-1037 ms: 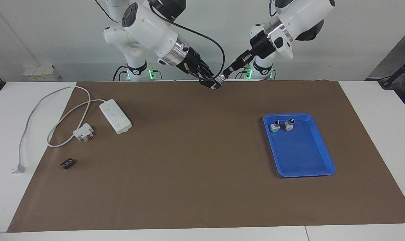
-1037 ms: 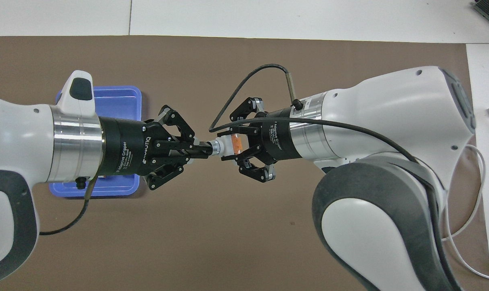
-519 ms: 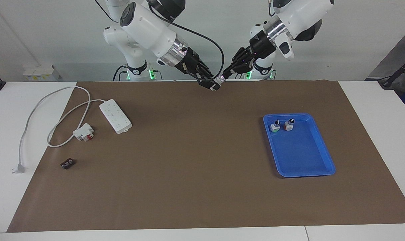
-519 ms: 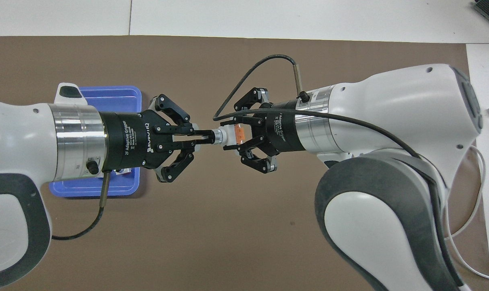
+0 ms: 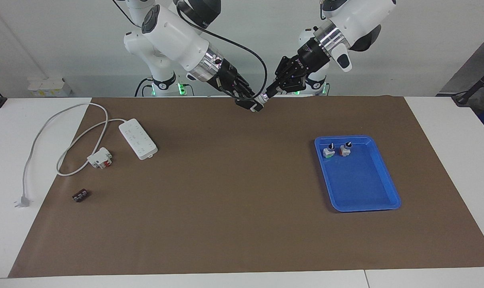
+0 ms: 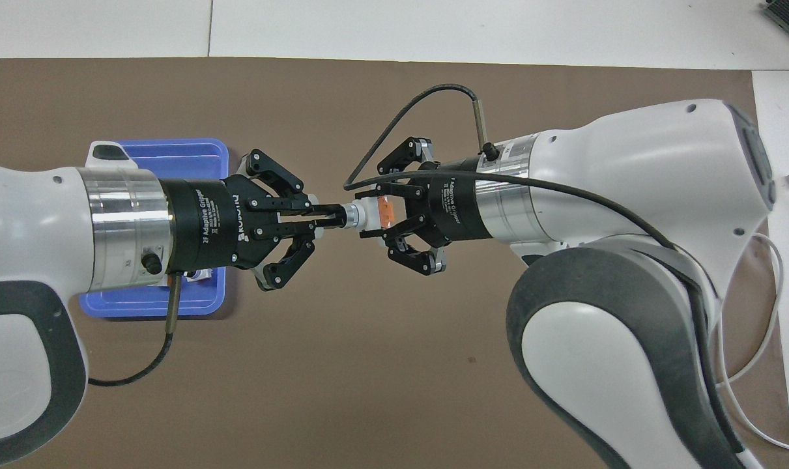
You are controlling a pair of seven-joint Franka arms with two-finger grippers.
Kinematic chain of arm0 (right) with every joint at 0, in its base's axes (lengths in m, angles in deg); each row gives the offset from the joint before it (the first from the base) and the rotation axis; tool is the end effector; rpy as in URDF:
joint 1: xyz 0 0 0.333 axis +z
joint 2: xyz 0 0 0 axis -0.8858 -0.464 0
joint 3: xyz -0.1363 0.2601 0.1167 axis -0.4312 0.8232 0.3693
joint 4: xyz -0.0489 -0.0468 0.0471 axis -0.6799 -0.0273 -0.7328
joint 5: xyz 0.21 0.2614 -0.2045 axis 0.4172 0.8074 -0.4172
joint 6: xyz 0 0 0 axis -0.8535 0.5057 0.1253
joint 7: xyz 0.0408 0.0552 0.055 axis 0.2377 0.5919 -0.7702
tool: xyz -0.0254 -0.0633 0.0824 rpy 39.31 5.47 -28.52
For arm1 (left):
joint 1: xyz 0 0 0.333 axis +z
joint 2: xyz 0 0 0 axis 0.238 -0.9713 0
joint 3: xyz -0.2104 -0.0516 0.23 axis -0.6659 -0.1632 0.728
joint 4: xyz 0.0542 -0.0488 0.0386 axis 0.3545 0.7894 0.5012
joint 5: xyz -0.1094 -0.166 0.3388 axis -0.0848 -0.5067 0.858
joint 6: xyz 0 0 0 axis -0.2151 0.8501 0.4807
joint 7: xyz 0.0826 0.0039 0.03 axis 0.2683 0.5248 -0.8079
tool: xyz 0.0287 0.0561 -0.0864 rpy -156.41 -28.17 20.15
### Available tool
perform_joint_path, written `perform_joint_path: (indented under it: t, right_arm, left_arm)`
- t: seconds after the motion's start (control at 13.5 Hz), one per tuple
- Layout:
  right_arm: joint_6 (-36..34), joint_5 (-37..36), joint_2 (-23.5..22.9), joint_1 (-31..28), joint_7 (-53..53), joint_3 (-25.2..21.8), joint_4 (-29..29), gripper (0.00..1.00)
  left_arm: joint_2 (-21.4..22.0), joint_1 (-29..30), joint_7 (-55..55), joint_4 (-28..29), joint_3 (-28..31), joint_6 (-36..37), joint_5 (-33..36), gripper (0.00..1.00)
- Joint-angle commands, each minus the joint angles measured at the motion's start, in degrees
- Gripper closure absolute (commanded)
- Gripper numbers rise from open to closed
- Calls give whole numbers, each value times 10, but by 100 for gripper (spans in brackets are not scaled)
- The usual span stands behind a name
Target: Turn and place switch with both arms
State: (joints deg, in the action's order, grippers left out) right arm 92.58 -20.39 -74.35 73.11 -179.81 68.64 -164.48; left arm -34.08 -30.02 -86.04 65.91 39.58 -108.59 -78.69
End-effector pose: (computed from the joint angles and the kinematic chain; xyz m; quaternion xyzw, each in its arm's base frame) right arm 0.5448 0.3102 0.5978 -0.7094 0.5941 0.2231 0.3065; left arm 0.4845 -0.2567 0.6421 0.6172 0.6772 -0.2397 0.3209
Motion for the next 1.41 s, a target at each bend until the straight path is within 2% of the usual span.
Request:
perform_joint_path:
  t: [0.0,0.15,0.22,0.3,0.52,0.74,0.96,1.33]
  right_arm:
    - [-24,3,8,3,-11,13,-7,100]
    - [-27,3,8,2,-11,13,-7,100]
    - [-32,0,9,3,-2,13,-8,30]
    - [-35,-21,11,6,12,13,-8,0]
    - [-78,-44,18,-3,68,14,-7,0]
    - [-113,-44,30,-17,113,10,-6,0]
    - [-124,-45,41,-39,129,9,-3,0]
    - [-124,-64,60,-80,242,5,-1,0]
  left_arm:
    - [-4,-3,-11,1,3,-55,-8,100]
    - [-3,-2,-9,2,3,-54,-8,100]
    - [-3,-2,-8,2,4,-54,-7,100]
    - [-3,-2,-7,3,3,-54,-6,100]
    - [-2,1,2,7,4,-53,-1,100]
    - [7,3,33,35,6,-54,17,100]
    - [23,3,43,64,6,-54,92,100]
    - [54,44,130,124,6,-54,119,100]
